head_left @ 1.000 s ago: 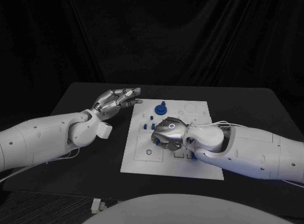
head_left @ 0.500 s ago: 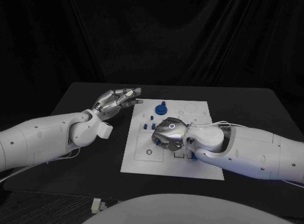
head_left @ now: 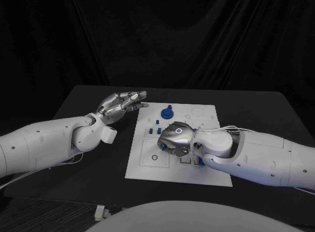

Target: Assemble the parts on the task board

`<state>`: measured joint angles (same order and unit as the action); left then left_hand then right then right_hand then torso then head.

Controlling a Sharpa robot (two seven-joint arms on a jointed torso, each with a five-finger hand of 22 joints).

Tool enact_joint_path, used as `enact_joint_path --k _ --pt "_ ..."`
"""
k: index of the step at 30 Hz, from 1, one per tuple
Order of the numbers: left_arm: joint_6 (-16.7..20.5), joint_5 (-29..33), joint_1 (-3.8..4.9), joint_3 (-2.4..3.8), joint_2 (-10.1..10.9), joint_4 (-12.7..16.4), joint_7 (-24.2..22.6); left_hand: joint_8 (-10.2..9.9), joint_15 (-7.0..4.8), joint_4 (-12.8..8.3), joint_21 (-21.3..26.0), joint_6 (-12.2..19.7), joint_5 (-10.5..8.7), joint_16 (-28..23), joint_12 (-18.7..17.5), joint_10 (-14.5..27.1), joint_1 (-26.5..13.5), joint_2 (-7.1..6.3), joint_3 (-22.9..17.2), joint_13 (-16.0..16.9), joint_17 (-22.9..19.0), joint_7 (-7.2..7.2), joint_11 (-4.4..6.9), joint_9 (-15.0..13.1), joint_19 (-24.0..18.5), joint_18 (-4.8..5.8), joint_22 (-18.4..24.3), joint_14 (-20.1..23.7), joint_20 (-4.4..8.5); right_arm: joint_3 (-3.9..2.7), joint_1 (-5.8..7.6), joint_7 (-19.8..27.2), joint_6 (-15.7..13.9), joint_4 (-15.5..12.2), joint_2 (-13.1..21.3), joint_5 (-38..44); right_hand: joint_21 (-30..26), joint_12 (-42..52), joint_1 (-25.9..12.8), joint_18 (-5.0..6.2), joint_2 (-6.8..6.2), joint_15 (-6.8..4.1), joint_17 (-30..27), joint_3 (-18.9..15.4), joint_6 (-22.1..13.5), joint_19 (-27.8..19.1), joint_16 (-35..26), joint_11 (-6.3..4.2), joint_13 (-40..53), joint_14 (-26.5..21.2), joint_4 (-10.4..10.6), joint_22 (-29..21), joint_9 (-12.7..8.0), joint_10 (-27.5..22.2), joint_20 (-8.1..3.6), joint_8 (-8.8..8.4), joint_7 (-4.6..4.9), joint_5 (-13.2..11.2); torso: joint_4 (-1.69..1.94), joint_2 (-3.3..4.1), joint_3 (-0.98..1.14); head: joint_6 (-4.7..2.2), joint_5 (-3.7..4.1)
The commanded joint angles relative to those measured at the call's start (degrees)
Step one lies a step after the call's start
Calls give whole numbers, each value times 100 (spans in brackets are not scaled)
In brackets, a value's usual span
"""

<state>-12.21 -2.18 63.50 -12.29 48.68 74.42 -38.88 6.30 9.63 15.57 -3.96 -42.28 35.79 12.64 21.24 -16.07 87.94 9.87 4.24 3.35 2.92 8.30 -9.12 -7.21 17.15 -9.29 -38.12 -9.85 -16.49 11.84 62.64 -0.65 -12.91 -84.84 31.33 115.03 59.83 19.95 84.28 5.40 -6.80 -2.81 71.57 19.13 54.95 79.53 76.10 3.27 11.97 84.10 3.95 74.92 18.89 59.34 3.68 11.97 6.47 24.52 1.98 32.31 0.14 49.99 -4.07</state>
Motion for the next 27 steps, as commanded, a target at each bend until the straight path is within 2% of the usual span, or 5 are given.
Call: enact_joint_path --k 1,14,15,18,27 --pt "-71 44 -9 6 -15 1 -359 20 -10 -9 -35 -7 10 35 35 18 54 -17 -39 7 8 49 -38 7 21 -78 7 -46 -9 3 -22 -72 30 -22 6 19 -26 -21 28 41 -23 45 -9 15 -64 -54 -41 5 -2 -16 -38 735 -2 -30 6 -38 11 -19 0 2 -1 1 -8" --pt "-75 44 -12 6 -21 -8 -309 21 -8 -5 -37 -8 8 37 41 16 55 -9 -48 8 7 52 -40 7 29 -78 9 -46 -9 3 -18 -30 46 -22 0 -38 -85 -38 -3 49 14 54 -56 22 -76 -82 -85 20 1 -42 -33 723 10 -28 13 -72 35 -62 -1 -1 0 1 -31" --pt "-75 44 -12 6 -21 -8 -305 21 -8 -5 -37 -8 8 37 41 16 55 -9 -48 8 7 52 -40 7 29 -78 9 -46 -9 3 -18 -20 48 -20 -1 -75 -113 -42 -35 52 80 67 -51 34 -30 -94 -81 32 3 -42 -1 717 25 -25 21 -56 56 -43 -1 -1 0 1 -31" --pt "-73 44 -12 6 -20 -7 -293 22 -7 -1 -38 -9 6 41 46 14 54 -4 -54 9 7 53 -42 7 33 -78 10 -47 -9 3 -18 5 58 -10 -7 -172 -128 -47 -37 50 171 96 -35 69 1 -100 -67 54 9 -35 3 715 33 -22 39 -61 91 38 0 0 -1 1 -23" --pt "-76 44 -13 6 -24 -5 -265 24 -7 3 -39 -10 3 46 53 10 53 1 -60 10 8 55 -44 7 38 -77 11 -49 -8 3 -18 54 138 16 -35 -273 -160 -42 -9 55 264 128 -58 105 78 -114 -84 65 23 -47 -38 710 49 -7 68 -52 103 3 3 4 0 1 -5"
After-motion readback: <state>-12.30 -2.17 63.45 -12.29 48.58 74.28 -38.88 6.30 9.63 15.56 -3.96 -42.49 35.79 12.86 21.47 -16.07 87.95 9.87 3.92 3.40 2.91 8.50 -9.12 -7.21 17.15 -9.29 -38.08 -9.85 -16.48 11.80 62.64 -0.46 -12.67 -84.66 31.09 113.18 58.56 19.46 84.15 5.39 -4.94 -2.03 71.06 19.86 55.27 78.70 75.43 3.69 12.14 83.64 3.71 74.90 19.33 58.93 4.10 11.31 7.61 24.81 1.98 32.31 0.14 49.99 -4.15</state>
